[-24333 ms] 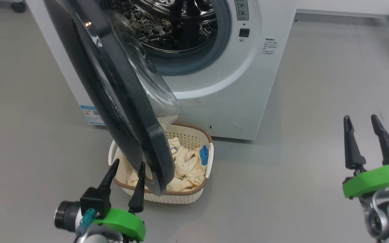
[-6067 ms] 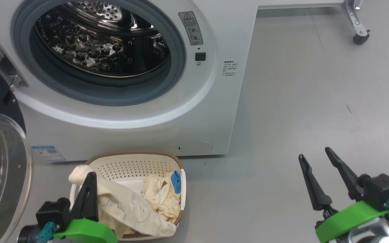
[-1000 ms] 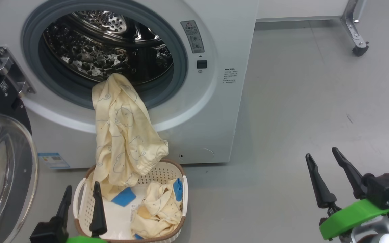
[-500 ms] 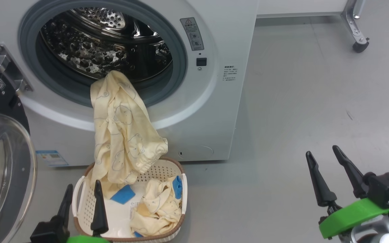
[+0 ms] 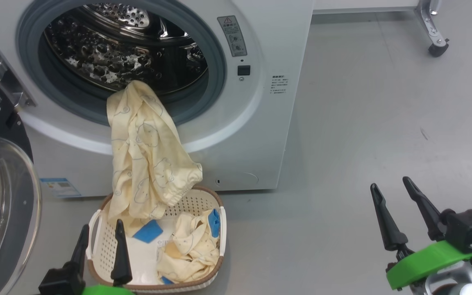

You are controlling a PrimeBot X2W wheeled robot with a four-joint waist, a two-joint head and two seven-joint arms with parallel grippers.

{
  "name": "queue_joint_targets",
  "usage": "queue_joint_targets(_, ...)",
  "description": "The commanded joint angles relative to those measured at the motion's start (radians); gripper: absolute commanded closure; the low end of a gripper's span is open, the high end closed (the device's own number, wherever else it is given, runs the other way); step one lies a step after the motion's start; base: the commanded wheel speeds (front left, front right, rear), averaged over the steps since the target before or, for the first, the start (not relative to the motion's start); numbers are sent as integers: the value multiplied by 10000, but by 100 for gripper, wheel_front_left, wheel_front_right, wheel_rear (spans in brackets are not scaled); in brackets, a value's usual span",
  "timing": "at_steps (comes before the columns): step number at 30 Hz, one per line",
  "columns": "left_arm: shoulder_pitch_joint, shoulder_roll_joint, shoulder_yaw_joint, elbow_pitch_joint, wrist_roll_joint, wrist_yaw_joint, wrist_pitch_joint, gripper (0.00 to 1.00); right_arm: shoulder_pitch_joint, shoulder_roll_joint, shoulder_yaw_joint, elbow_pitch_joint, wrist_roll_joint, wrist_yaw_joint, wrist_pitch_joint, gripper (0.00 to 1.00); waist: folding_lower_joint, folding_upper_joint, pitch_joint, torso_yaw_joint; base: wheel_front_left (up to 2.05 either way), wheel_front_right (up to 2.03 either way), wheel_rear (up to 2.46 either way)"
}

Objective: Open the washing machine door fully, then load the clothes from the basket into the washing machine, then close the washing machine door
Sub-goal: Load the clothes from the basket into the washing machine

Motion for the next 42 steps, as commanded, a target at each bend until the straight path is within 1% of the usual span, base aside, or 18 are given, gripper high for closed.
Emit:
queue_joint_targets(1,-496,35,373,-236,30,-37,-96,0,-206,-88,167,-386,-80,2,-22,0,1,0,28,3,0,0,0)
queue_joint_targets(7,-1031,-7,280,336,-225,-311,123,0,-349,-82,241,-370,-27,2,-94,0,1,0,340,-22,0,0,0)
queue_joint_targets(12,-1894,56,187,1321,-399,-629,525,0,-563,-117,362,-367,71,2,-191,0,1,0,828,-129,0,0,0)
queue_joint_targets(18,-3364,184,214,3089,-773,-1177,1114,0,-1009,-213,599,-290,238,2,-350,0,1,0,1729,-479,0,0,0)
queue_joint_targets(21,-4221,289,252,4107,-995,-1539,1442,0,-1307,-273,714,-219,348,2,-481,0,1,0,2240,-712,0,0,0)
queue_joint_targets(22,-4796,361,342,4751,-1205,-1795,1633,0,-1518,-307,788,-149,427,2,-586,0,1,0,2609,-890,0,0,0)
queue_joint_targets(27,-6122,694,590,6251,-1549,-2191,2031,0,-2047,-357,999,89,632,2,-883,0,1,0,3504,-1368,0,0,0)
queue_joint_targets(33,-7438,1180,720,7519,-1684,-2419,2478,0,-2528,-397,1246,386,835,2,-1194,0,1,0,4343,-1789,0,0,0)
queue_joint_targets(37,-8164,1552,807,8179,-1713,-2439,2663,0,-2800,-455,1413,533,964,2,-1362,0,1,0,4806,-2033,0,0,0)
queue_joint_targets(38,-8164,1552,807,8179,-1713,-2439,2663,0,-2800,-455,1413,533,964,2,-1362,0,1,0,4806,-2033,0,0,0)
queue_joint_targets(42,-8776,1907,794,8739,-1620,-2335,2802,0,-3023,-440,1607,696,1091,2,-1497,0,1,0,5197,-2256,0,0,0)
